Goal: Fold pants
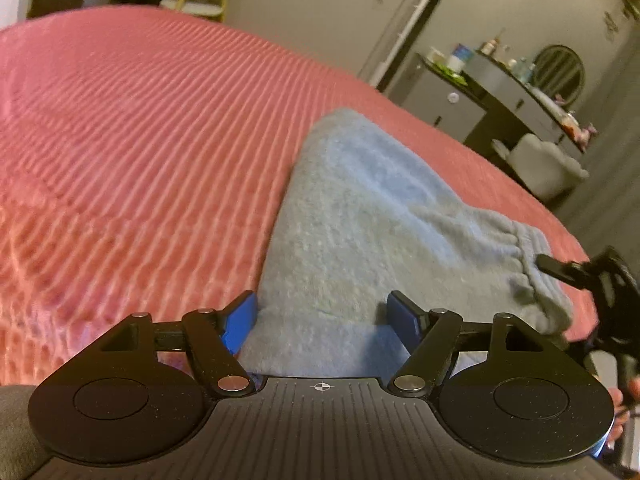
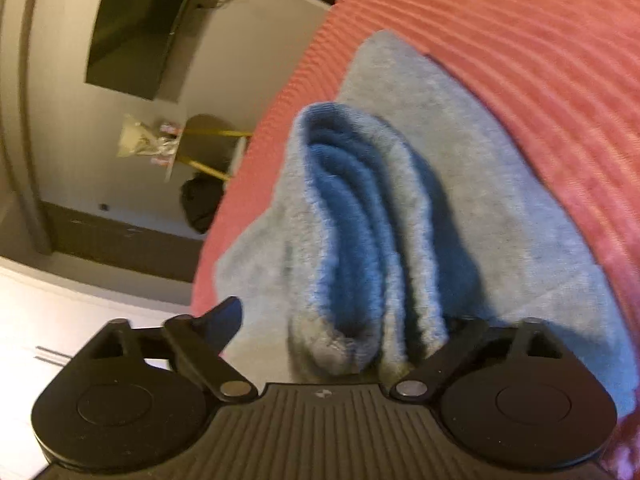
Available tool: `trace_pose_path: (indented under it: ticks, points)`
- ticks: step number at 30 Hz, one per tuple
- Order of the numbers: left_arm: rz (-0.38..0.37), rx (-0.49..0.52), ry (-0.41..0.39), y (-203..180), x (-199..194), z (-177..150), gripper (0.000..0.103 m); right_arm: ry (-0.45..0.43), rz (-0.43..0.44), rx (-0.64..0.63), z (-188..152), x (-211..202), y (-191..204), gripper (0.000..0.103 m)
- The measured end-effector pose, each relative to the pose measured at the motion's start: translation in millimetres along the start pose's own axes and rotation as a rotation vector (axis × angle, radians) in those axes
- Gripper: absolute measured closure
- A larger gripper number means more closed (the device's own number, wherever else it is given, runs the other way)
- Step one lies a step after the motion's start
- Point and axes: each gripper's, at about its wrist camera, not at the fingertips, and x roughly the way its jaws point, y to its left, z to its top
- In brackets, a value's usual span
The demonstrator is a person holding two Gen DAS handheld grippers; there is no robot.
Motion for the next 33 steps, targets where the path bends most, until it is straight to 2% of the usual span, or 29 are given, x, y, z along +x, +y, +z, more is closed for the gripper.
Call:
trace_pose_path:
  ticks: [2,3,4,6,8,13,14,16,21,23,24,25,26,28,33]
  points:
    - [0.003,0.029,-0.007,-5.9,-4.9,-3.4,0.024,0.015,-0.016,-0.027,-1.4,3.4,-1.2,0.011]
    - [0.011,0.045,-0.011,-8.6,-6.2,-5.0,0.024,0.019,-0.036,-0.050,-3.1,5.9,1.4,0.027]
    - [0.022,0.060,-0.012,-10.8,-7.4,-6.9,0.024,0.016,-0.082,-0.087,-6.1,7.8,5.9,0.055]
    - [0.029,0.086,-0.013,-16.8,-11.6,-10.1,0.024,0.017,-0.129,-0.143,-10.7,13.8,15.3,0.055]
    - [0.048,0.118,-0.028,-25.0,-17.7,-16.2,0.024,0.001,-0.123,-0.153,-11.4,11.6,24.9,0.056]
    - [0.008,0.201,-0.030,-40.6,-27.0,-29.0,0.022,-0.063,-0.013,-0.187,-5.9,-0.7,78.7,0.058]
    - [0.013,0.219,-0.019,-43.3,-23.9,-30.5,0.022,-0.071,0.005,-0.200,-3.9,-2.0,89.5,0.058]
    - [0.076,0.231,0.018,-46.8,-11.1,-29.3,0.023,-0.085,0.061,-0.224,-2.9,-3.8,113.0,0.058]
    - [0.146,0.073,-0.025,-25.5,6.1,-12.2,0.024,-0.080,0.160,-0.281,-10.3,-22.9,142.3,0.059]
    - [0.214,0.012,-0.016,-13.7,13.3,-6.6,0.036,-0.080,0.171,-0.292,-12.7,-29.7,143.4,0.059]
    - [0.231,-0.024,0.015,-7.1,17.6,-5.1,0.053,-0.082,0.169,-0.295,-13.0,-31.9,143.1,0.059]
    - [0.237,-0.063,0.049,-1.1,21.7,-4.1,0.066,-0.083,0.165,-0.294,-12.4,-34.2,140.1,0.059]
    - [0.239,-0.103,0.067,4.5,23.4,-3.6,0.066,-0.087,0.161,-0.290,-9.4,-35.8,137.3,0.059]
    - [0.217,-0.128,0.048,8.7,19.0,-3.2,0.066,-0.093,0.148,-0.280,-7.3,-41.2,136.5,0.059]
    - [0.224,-0.065,-0.023,2.6,4.0,-6.6,0.061,-0.113,0.123,-0.267,1.6,-54.1,120.1,0.059]
